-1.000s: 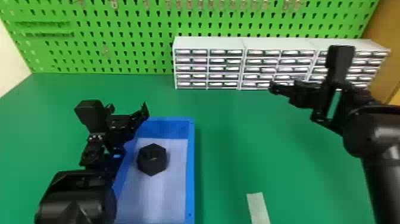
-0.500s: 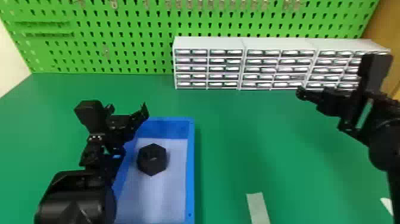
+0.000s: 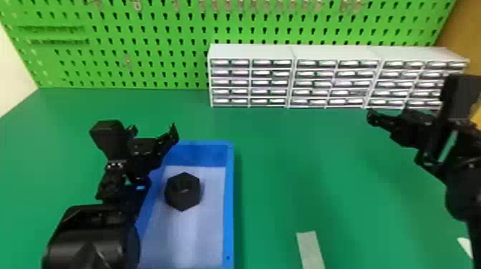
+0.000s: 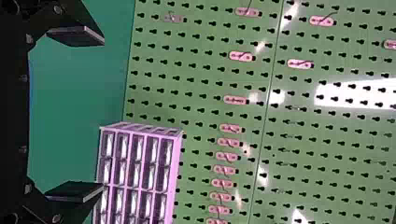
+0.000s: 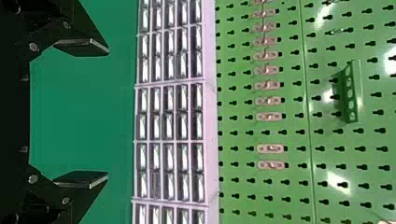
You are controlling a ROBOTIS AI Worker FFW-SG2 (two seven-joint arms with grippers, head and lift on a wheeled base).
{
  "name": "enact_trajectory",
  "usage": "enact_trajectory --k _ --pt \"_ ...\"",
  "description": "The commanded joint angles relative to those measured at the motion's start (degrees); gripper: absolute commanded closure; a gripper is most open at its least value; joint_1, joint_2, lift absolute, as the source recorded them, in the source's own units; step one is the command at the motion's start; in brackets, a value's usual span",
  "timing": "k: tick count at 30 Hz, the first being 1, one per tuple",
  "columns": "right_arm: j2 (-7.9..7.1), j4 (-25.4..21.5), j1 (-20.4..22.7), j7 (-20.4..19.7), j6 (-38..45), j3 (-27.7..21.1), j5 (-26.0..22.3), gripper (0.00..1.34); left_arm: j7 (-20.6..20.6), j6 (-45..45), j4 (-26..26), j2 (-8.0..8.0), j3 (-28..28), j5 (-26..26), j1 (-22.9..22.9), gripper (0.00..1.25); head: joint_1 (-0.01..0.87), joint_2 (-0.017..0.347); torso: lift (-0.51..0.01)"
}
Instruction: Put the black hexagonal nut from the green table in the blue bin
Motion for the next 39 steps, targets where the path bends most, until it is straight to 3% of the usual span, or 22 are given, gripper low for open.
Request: enact_trajectory --k 1,20,39 --pt "0.96 0.8 0.6 0.0 -3.5 -1.2 1.2 0.34 0.0 0.0 0.1 0.00 -0.1 0.0 0.0 0.18 0.686 0.051 -0.097" --pt "2.63 3.3 2.6 -0.2 -16.9 -2.8 6.4 0.34 0.1 0.9 0.2 0.00 -0.3 0.4 -0.3 0.18 0.686 0.051 -0.097" --pt "2.37 3.3 3.0 -0.7 -18.7 -2.7 7.1 0.34 -2.5 5.0 -2.8 0.00 0.7 -0.3 -2.8 0.18 0.686 0.051 -0.097"
